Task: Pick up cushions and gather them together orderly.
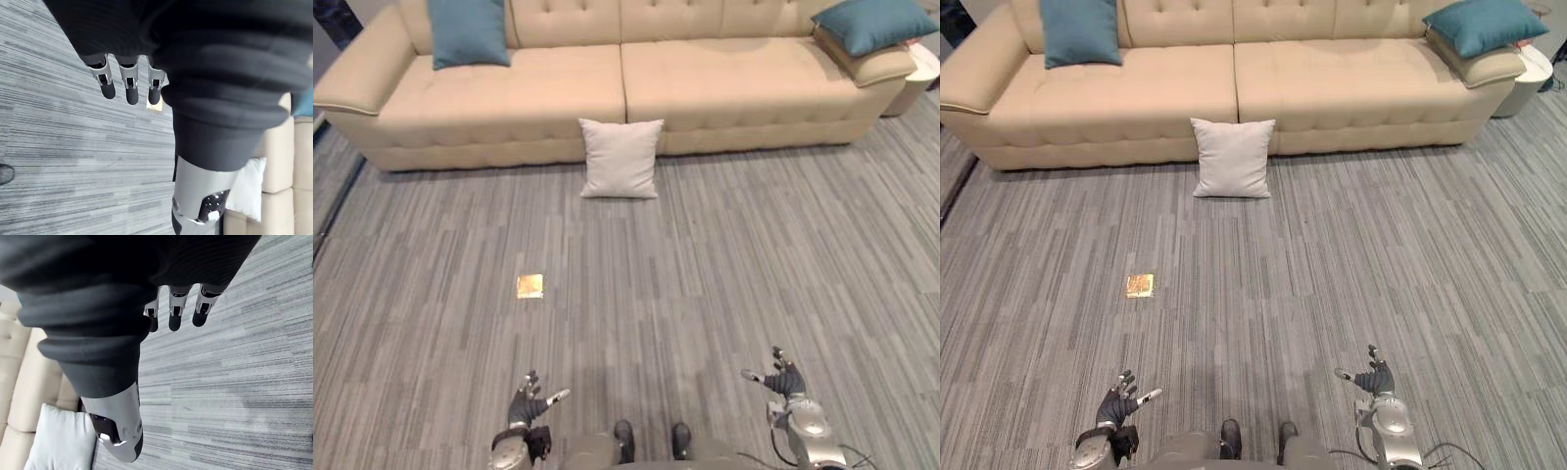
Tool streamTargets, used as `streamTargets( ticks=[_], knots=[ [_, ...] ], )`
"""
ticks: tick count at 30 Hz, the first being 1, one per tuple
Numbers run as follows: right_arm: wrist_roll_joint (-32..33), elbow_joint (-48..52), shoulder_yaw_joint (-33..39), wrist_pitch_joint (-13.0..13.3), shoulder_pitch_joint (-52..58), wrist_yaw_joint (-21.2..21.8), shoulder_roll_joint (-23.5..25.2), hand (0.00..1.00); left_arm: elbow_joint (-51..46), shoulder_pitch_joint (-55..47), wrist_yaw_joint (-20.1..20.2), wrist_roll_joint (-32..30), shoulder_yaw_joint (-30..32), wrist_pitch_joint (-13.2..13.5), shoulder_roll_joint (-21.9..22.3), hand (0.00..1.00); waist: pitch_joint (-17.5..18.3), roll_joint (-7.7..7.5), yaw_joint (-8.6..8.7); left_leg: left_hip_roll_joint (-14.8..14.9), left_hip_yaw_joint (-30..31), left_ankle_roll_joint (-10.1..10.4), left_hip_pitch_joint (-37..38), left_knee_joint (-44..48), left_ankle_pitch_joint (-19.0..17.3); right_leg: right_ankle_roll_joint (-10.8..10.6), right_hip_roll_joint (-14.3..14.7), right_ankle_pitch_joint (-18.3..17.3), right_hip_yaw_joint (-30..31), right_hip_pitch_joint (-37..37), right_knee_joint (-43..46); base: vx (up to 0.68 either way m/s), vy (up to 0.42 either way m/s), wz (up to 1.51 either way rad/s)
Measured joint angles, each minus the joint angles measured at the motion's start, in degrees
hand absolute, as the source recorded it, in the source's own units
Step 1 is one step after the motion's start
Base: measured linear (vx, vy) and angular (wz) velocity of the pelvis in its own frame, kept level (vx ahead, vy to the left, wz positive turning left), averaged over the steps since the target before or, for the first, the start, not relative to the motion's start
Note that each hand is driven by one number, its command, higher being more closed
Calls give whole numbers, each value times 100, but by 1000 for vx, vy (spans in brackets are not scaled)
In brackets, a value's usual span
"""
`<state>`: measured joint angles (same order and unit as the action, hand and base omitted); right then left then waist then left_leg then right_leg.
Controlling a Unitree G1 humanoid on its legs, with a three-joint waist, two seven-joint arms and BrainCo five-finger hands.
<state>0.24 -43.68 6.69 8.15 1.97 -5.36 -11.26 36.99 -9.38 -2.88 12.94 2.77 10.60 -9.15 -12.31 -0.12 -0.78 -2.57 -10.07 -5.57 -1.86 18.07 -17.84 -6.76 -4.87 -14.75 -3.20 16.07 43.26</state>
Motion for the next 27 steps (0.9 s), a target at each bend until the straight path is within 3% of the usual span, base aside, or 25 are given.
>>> streamTargets(
  ticks=[2, 4, 6, 7, 8, 9, 10, 11, 12, 13, 14, 15, 17, 18, 21, 22, 23, 24, 25, 26, 27],
  knots=[
    [29, 2, -34, -1, -8, -21, 1, 0, -38, 119, -87, 48, -23, -1, -77, 0, -98, -25, 22, 13, 183, 27, 359, -114, -129, 126, -89, -162, -419, 254, -200, 332, 32, 34],
    [40, 3, -98, 0, -61, -66, -56, 0, -41, 296, -117, 105, -52, 3, -59, 0, -183, 24, 74, 125, 325, 65, 648, -391, -130, 205, -4, -93, -631, 515, -892, 424, -19, 51],
    [64, 5, -98, 1, -173, -78, -85, 0, -41, 387, -132, 119, -77, 7, -62, 0, -256, 141, 166, 267, 556, 240, 913, -710, -118, 276, 130, 373, -783, 774, -1812, 509, -67, 63],
    [95, 24, -98, 1, -182, -96, -93, 0, -40, 397, -141, 115, -94, 8, -64, 0, -263, 69, 216, 299, 632, 418, 1103, -841, -141, 397, 161, 812, -774, 870, -2278, 606, -146, 67],
    [116, 25, -97, 1, -156, -98, -101, 0, -34, 398, -144, 113, -99, 8, -50, 0, -279, 49, 257, 340, 723, 578, 1262, -836, -232, 588, 149, 1298, -783, 917, -2342, 636, -179, 70],
    [137, 20, -96, -2, -136, -96, -119, 0, -2, 377, -143, 113, -92, 7, -4, 0, -289, 106, 314, 460, 805, 689, 1389, -780, -291, 828, 155, 1514, -820, 907, -2098, 655, -213, 45],
    [137, 23, -96, -23, -213, -94, -101, 0, 70, 383, -140, 112, -91, 7, 21, 0, -264, 207, 305, 630, 831, 982, 1267, -485, -163, 1003, 194, 1273, -1019, 928, -1808, 639, -237, 31],
    [134, 40, -97, -24, -256, -90, -99, 0, 125, 417, -125, 113, -94, 4, 44, 0, -270, 202, 319, 636, 786, 1326, 1086, -26, 49, 1026, 207, 1089, -1053, 837, -1783, 630, -235, 11],
    [135, 50, -110, -24, -276, -86, -100, 0, 191, 405, -113, 113, -77, 5, 83, 0, -276, 199, 301, 686, 712, 1482, 850, 700, 352, 1051, 257, 949, -1052, 605, -1865, 632, -245, 7],
    [135, 53, -179, -24, -273, -87, -114, 0, 281, 380, -99, 113, -44, 2, 130, 0, -290, 206, 302, 793, 603, 1508, 510, 1649, 857, 1061, 329, 855, -1029, 240, -2109, 644, -211, -13],
    [136, 47, -304, -22, -279, -87, -121, 0, 403, 342, -90, 114, -29, 2, 139, 0, -350, 194, 255, 1059, 401, 1372, 109, 2892, 929, 1075, 502, 834, -941, -395, -2549, 739, -218, -23],
    [141, 50, -342, -11, -280, -87, -99, 0, 477, 341, -92, 118, 7, -2, 138, 0, -399, 155, 213, 1181, 189, 1142, -126, 3539, 740, 1081, 566, 831, -865, -821, -2855, 574, -145, -39],
    [150, 45, -329, 23, -306, -95, -106, 0, 519, 342, -91, 126, 17, 1, 139, 0, -451, 64, 47, 1232, -186, 802, -778, 3935, 508, 1085, 583, 824, -600, -1536, -3448, 594, -68, -55],
    [168, 10, -317, 23, -364, -99, -119, 0, 519, 345, -91, 164, 45, 7, 141, 0, -465, 47, -33, 1202, -285, 712, -1246, 3725, 391, 1061, 569, 809, -451, -1809, -3747, 480, -15, -57],
    [197, -21, -285, 20, -560, -109, -78, 0, 535, 360, -93, 173, 196, -2, 180, 0, -591, 7, -156, 939, -232, 752, -1941, 2395, 252, 925, 385, 646, -234, -2247, -3992, 434, 99, -50],
    [198, -35, -192, 20, -557, -116, -50, 0, 539, 380, -91, 173, 195, -3, 208, 0, -634, 2, -187, 765, -25, 979, -2079, 1246, 491, 794, 258, 480, -183, -2488, -4059, 448, 172, -41],
    [200, -48, -189, 20, -535, -145, -68, 0, 547, 346, -91, 174, 183, 0, 239, 0, -583, 94, -229, 770, 210, 1169, -2090, -50, 920, 731, 278, 286, -132, -2656, -4162, 460, 209, -43],
    [200, -57, -204, 20, -529, -178, -75, 0, 592, 329, -92, 172, 185, 0, 234, 0, -573, 136, -254, 842, 259, 1155, -2152, -187, 1254, 636, 286, 155, -90, -2763, -4202, 525, 289, -41],
    [200, -76, -216, 14, -461, -212, -2, 0, 740, 333, -104, 172, 194, -7, 179, 0, -480, 104, -335, 731, 204, 853, -2149, 76, 1703, 588, 146, -86, -40, -2934, -4156, 582, 298, -20],
    [199, -70, -214, 21, -354, -205, 30, 0, 766, 359, -108, 164, 204, -8, 179, 0, -400, -62, -317, 485, 195, 625, -2205, 282, 1577, 493, -108, -164, -68, -2846, -3819, 607, 280, -5],
    [198, -71, -201, 21, -342, -206, 23, 0, 768, 374, -103, 162, 203, -11, 209, 0, -382, -90, -313, 415, 180, 494, -2213, 403, 1492, 440, -193, -187, -75, -2755, -3484, 636, 239, 8]
  ],
)
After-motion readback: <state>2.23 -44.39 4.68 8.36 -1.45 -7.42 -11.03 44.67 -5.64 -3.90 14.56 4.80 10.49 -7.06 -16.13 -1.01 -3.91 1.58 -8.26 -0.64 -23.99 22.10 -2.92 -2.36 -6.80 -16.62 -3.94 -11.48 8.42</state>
